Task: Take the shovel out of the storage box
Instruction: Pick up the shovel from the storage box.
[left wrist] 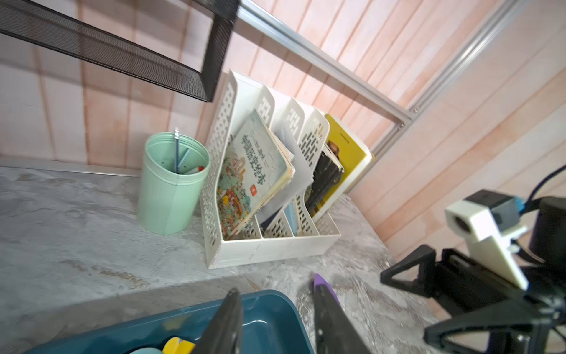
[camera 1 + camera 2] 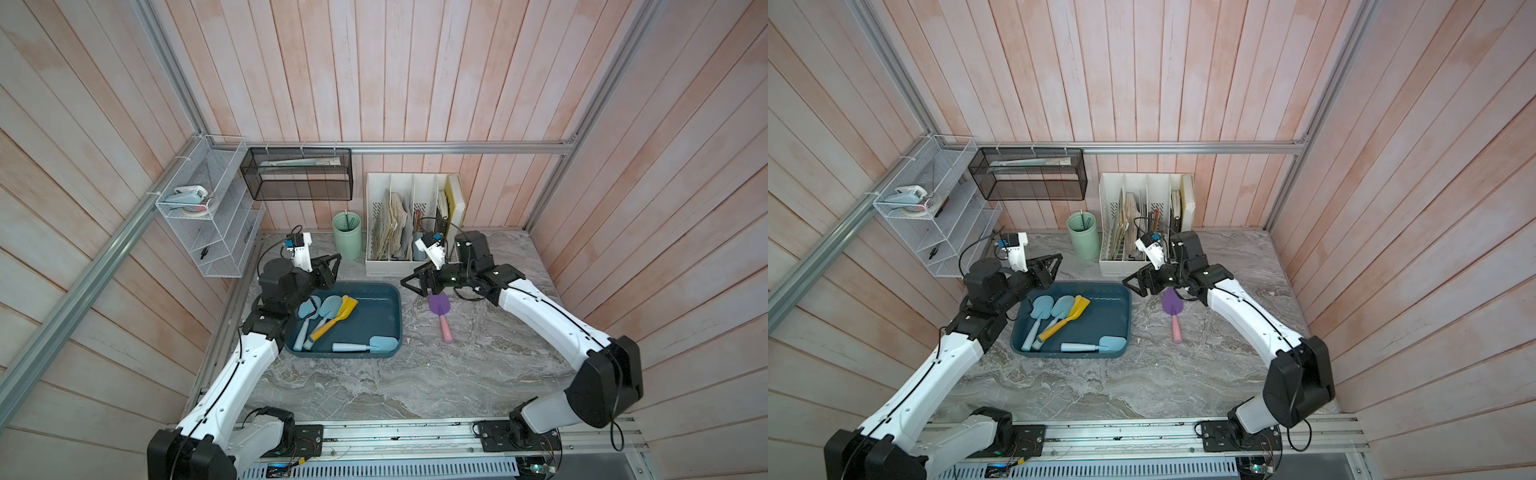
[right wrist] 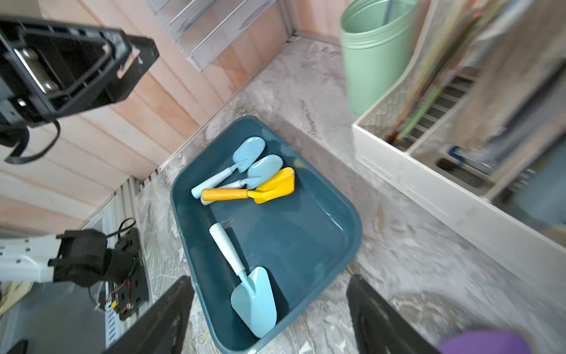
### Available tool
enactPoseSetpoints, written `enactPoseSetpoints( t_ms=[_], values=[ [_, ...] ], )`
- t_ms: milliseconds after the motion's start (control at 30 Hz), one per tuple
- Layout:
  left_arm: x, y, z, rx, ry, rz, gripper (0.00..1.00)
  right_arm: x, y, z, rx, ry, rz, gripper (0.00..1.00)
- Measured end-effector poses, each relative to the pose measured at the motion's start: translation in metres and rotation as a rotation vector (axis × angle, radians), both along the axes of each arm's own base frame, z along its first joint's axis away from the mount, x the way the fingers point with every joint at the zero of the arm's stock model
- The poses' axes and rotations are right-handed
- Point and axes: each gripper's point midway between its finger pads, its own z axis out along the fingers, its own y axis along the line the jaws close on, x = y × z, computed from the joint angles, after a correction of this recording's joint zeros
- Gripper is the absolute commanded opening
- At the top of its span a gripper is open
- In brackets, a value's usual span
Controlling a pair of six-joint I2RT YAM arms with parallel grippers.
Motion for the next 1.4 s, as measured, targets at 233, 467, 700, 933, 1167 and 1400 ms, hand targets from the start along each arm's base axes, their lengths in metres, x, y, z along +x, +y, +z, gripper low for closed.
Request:
enactPoseSetpoints(
  t_ms=[233,467,700,933,1167,1400],
  values=[
    [-0.031,0.03,-0.031,-0.09,0.059,0.154,0.59,-0.018,0.081,-0.065,-0.114,-0.007,0.348,0.83],
    [-0.048,0.042,-0.037,-0.138,0.082,0.208,0.59,-0.045,0.12,-0.146,-0.31,-0.027,0.51,0.82],
    [-0.052,0.044,-0.046,-0.136,0.119,0.218,0.59,-0.04,0.121,-0.162,-0.364,-0.078,0.515,0.82],
    [-0.052,0.044,-0.063,-0.125,0.17,0.223,0.59,-0.077,0.137,-0.178,-0.439,-0.153,0.609,0.83],
    [-0.052,0.044,-0.075,-0.12,0.203,0.228,0.59,-0.093,0.134,-0.191,-0.47,-0.146,0.655,0.82],
    [-0.049,0.043,-0.092,-0.101,0.26,0.232,0.59,-0.101,0.132,-0.207,-0.501,-0.13,0.679,0.81]
  ],
)
